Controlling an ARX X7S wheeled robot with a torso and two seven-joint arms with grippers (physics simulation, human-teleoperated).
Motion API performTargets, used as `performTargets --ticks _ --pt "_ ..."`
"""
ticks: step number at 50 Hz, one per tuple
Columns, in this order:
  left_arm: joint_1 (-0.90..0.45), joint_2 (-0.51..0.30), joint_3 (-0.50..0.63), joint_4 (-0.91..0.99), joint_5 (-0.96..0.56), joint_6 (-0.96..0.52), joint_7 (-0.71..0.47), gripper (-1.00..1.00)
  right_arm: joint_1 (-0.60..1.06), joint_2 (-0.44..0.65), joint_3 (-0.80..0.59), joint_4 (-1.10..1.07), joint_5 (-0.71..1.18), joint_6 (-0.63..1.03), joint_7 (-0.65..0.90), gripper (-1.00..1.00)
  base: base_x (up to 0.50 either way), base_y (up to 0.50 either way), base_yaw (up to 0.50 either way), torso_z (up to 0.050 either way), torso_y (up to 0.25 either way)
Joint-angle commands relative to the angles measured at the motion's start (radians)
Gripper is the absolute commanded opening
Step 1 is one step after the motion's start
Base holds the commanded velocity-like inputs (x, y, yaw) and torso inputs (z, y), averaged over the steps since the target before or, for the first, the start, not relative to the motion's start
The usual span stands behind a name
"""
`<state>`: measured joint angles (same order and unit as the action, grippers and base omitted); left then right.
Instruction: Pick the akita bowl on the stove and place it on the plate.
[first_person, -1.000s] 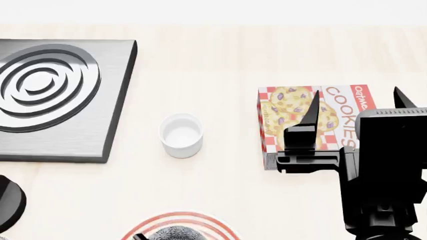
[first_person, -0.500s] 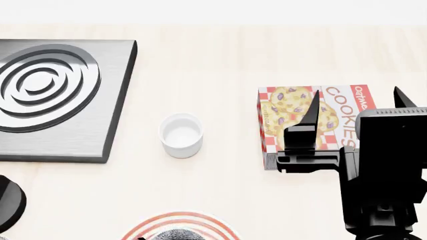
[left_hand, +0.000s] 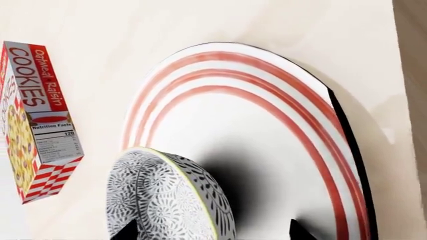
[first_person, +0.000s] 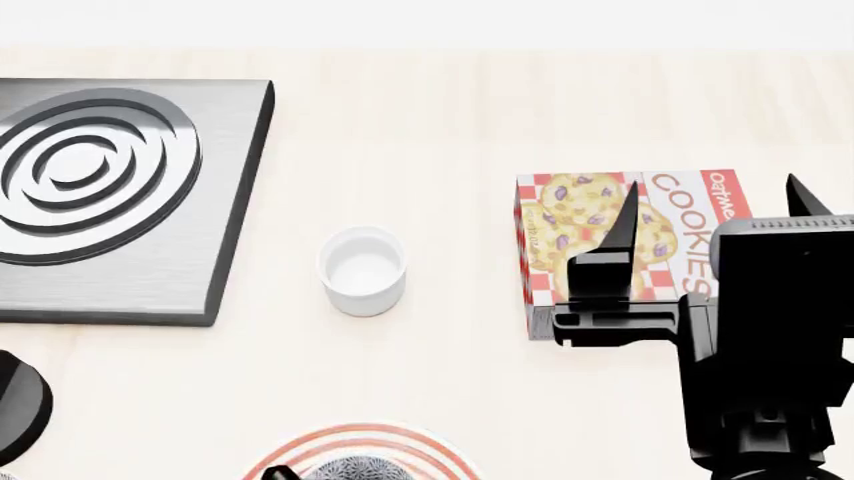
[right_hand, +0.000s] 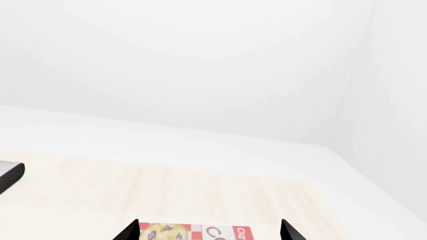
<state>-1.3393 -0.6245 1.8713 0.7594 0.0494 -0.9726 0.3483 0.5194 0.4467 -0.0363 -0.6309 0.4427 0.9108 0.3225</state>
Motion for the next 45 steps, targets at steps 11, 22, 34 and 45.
performTargets --ticks 11,22,34,45 --pt "-0.010 -0.012 -0.053 0.071 -0.019 -0.038 0.007 1.00 0.002 0.003 0.000 -0.006 0.011 0.011 0.007 1.00 0.00 0.00 0.00 0.000 0.000" --pt "-0.020 -0.015 -0.146 0.112 -0.058 -0.046 0.009 1.00 0.001 0.004 -0.002 -0.001 0.011 0.005 0.008 1.00 0.00 0.00 0.00 0.000 0.000" --pt "-0.006 -0.002 -0.323 0.127 -0.131 -0.031 -0.012 1.00 0.000 0.006 -0.006 0.001 0.012 0.000 0.010 1.00 0.00 0.00 0.00 0.000 0.000" --pt "0.045 0.026 -0.553 0.133 -0.246 -0.031 -0.049 1.00 -0.001 0.008 -0.008 0.005 0.012 -0.005 0.010 1.00 0.00 0.00 0.00 0.000 0.000"
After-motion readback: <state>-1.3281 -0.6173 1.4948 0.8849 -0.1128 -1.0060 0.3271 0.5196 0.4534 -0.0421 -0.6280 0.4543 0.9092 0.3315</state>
